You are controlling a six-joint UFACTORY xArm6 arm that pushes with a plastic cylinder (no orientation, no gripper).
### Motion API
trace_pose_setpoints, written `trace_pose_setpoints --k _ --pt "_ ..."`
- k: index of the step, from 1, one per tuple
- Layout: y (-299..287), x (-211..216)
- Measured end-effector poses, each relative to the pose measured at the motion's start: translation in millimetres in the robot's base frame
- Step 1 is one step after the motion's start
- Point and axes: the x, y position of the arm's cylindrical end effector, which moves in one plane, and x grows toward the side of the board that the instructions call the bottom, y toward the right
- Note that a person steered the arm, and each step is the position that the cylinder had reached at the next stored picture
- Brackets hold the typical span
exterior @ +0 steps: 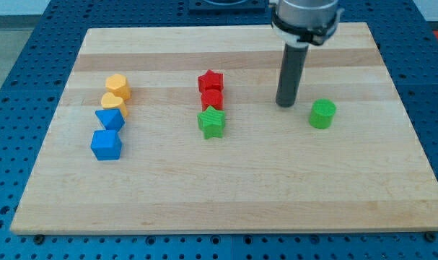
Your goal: Place your arm right to the green circle
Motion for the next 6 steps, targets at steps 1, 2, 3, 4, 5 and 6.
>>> trace_pose_setpoints --k 1,2,3,4,5,6 --pt "26.8 -8.8" --pt "59.9 -8.8" --pt "79.8 10.6" --pt "93.5 42.1" --pt "98.8 83.3" --pt "98.8 75.5"
